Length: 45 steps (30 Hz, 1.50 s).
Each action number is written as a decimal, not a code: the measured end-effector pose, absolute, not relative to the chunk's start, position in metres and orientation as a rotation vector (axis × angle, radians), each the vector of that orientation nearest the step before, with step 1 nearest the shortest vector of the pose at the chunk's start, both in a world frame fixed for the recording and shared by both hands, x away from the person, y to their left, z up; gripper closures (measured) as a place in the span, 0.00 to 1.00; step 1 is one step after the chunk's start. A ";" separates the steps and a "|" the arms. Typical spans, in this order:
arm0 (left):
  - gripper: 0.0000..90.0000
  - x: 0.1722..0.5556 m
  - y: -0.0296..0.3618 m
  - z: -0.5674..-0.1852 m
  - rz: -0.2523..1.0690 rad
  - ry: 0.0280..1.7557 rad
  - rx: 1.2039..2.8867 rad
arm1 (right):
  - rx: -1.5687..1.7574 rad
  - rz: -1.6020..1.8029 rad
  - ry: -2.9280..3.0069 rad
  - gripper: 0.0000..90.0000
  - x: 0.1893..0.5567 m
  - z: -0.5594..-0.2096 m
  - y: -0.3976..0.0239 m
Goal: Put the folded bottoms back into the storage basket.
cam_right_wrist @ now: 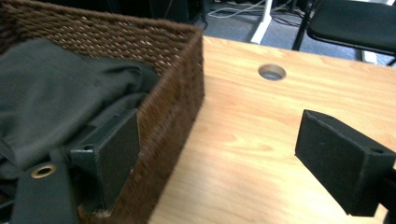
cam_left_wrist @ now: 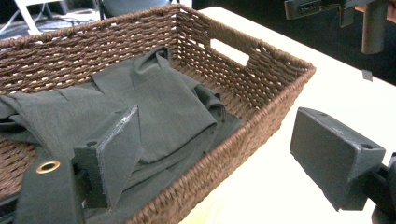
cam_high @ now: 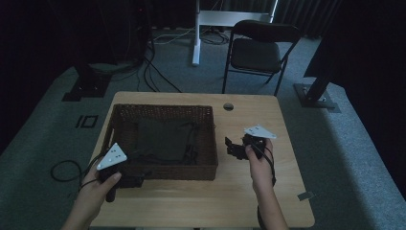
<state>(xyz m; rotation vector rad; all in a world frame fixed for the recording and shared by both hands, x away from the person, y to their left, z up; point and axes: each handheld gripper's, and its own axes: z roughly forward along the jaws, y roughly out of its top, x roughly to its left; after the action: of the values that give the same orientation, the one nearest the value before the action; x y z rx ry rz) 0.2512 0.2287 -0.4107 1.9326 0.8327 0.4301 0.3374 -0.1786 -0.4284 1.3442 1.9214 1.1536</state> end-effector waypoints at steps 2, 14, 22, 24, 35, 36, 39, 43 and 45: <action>0.19 0.246 0.228 -0.411 0.431 0.823 1.930 | 1.351 1.147 1.920 0.15 0.335 -0.432 -0.184; 0.19 0.231 0.232 -0.439 0.427 0.866 1.918 | 1.405 1.096 1.889 0.15 0.319 -0.459 -0.214; 0.19 0.229 0.234 -0.468 0.416 0.888 1.963 | 1.416 1.055 1.894 0.15 0.312 -0.476 -0.233; 0.19 0.229 0.236 -0.475 0.408 0.904 1.973 | 1.426 1.042 1.890 0.15 0.311 -0.481 -0.237; 0.19 0.228 0.244 -0.505 0.434 0.984 2.007 | 1.506 0.968 1.882 0.15 0.306 -0.510 -0.256; 0.19 0.228 0.246 -0.507 0.433 1.006 1.996 | 1.516 0.961 1.879 0.15 0.305 -0.512 -0.258; 0.19 0.228 0.251 -0.513 0.452 1.048 1.983 | 1.534 0.934 1.872 0.15 0.304 -0.518 -0.265; 0.19 0.228 0.259 -0.520 0.478 1.112 1.970 | 1.572 0.907 1.849 0.15 0.302 -0.524 -0.276; 0.19 0.227 0.262 -0.524 0.482 1.133 1.970 | 1.584 0.894 1.839 0.15 0.300 -0.526 -0.280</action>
<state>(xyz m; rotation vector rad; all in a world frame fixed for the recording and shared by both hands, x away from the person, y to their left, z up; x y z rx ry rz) 0.2272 0.2619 -0.5235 1.9698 1.1334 0.4824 0.3004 -0.2801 -0.5264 1.5843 1.8389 0.8944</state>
